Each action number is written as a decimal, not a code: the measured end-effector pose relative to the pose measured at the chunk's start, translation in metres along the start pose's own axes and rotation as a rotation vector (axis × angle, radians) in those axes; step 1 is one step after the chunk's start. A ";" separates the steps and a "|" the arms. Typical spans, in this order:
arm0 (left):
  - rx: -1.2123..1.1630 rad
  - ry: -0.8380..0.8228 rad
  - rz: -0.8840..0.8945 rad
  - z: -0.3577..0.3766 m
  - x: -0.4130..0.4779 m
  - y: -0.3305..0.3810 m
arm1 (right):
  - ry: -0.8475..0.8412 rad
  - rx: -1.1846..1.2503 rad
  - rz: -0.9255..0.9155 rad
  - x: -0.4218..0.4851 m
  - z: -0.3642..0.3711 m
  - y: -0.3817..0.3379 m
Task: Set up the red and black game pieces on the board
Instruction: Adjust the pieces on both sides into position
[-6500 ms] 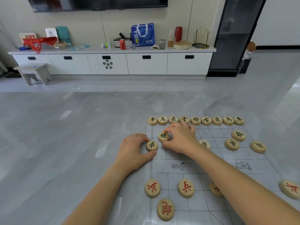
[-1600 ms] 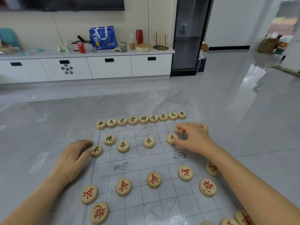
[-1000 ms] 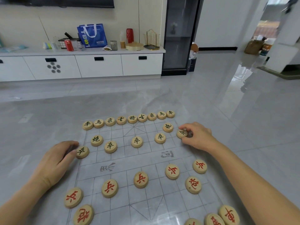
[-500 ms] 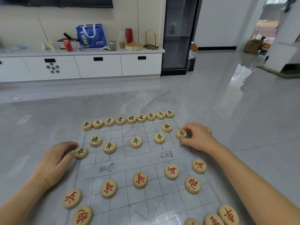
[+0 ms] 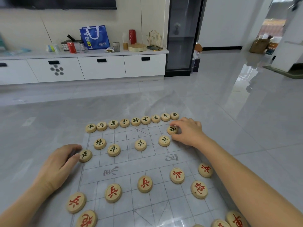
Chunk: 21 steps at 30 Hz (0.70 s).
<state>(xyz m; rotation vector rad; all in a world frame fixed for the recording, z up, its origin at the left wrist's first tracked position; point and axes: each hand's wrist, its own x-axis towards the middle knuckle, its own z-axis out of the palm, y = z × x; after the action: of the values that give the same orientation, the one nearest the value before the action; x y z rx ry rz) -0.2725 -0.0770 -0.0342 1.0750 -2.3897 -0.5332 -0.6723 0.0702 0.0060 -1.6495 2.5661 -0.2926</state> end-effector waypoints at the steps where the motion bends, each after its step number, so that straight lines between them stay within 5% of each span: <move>1: -0.002 0.002 0.002 0.000 0.000 0.000 | 0.013 0.003 0.004 0.001 0.001 0.000; 21: -0.027 0.006 -0.011 -0.002 -0.001 0.006 | -0.004 0.066 0.022 -0.002 0.001 0.000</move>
<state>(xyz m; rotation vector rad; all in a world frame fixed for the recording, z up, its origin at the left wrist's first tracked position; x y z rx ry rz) -0.2743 -0.0729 -0.0298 1.0769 -2.3665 -0.5631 -0.6714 0.0723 0.0045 -1.5971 2.5407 -0.3682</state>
